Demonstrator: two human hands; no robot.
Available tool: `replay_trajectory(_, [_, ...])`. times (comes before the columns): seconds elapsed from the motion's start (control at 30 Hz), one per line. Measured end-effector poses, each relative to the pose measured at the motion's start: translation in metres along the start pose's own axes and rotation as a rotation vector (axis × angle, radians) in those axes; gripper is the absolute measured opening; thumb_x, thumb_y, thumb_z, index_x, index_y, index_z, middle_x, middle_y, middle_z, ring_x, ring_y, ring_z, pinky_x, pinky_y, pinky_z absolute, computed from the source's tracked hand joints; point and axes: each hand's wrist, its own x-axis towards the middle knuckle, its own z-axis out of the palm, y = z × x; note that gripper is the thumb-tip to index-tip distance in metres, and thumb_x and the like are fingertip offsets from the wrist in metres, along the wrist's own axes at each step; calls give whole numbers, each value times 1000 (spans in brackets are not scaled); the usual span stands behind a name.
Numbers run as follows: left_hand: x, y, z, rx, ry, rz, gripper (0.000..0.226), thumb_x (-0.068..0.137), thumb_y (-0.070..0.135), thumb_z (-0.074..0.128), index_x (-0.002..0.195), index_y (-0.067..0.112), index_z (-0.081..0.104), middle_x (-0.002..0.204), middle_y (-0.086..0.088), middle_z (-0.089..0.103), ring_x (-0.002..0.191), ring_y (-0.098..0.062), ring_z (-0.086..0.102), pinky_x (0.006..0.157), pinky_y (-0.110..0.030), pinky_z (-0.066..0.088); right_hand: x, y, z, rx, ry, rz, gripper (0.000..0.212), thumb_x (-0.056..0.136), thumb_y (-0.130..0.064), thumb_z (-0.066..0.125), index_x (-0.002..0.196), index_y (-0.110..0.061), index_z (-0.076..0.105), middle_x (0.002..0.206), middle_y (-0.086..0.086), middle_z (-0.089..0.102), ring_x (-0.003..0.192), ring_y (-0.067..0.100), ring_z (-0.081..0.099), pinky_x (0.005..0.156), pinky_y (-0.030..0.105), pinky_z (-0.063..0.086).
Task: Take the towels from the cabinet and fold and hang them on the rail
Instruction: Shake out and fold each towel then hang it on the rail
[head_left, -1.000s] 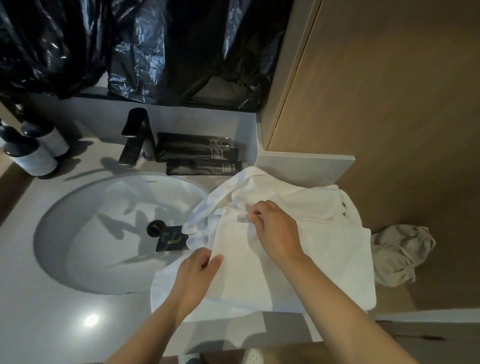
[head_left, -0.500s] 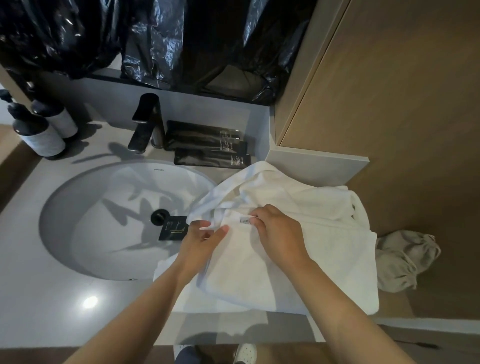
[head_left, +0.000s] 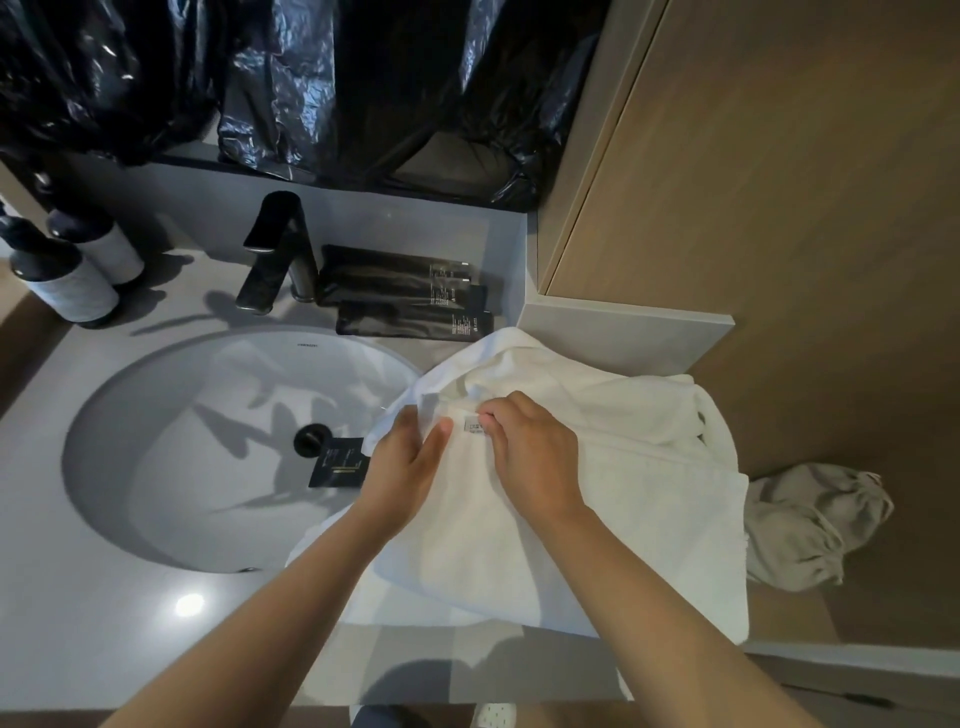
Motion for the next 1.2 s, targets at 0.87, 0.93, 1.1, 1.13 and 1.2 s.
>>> replay_trajectory(0.87, [-4,-9,-13,-123,-87,-240,47,92,47,59,99,0,58,88,-14,65,83,-26,64,78,-37,50,-29,48,-7,-23,56,-43,7,89,-24,67,94,-20,65,101,-4,58,91,22,54,87,34,35])
replay_trajectory(0.93, [-7,-10,-14,-112,-127,-257,35,90,48,62,99,15,60,92,-9,67,88,-25,66,81,-38,53,-21,44,-9,11,33,-14,6,88,-20,67,89,-18,62,96,-4,58,87,23,54,82,34,37])
replay_trajectory(1.1, [-11,-10,-18,27,-150,-210,25,86,49,66,88,28,53,71,7,53,67,-11,56,58,-23,41,-13,39,-8,-15,-4,77,7,88,-21,67,87,-17,62,91,-1,59,83,25,55,76,37,39])
replay_trajectory(1.13, [-12,-10,-19,60,-160,-207,26,86,48,67,87,27,51,72,6,52,68,-12,55,57,-24,40,-14,37,-6,-37,-5,92,7,88,-21,67,87,-17,62,91,-1,59,83,25,55,77,37,40])
replay_trajectory(1.2, [-15,-8,-21,128,-170,-197,31,86,47,67,84,23,49,71,4,50,66,-12,52,57,-25,39,-17,33,-3,-72,-2,114,8,89,-23,67,87,-17,62,91,-1,59,83,25,56,78,37,40])
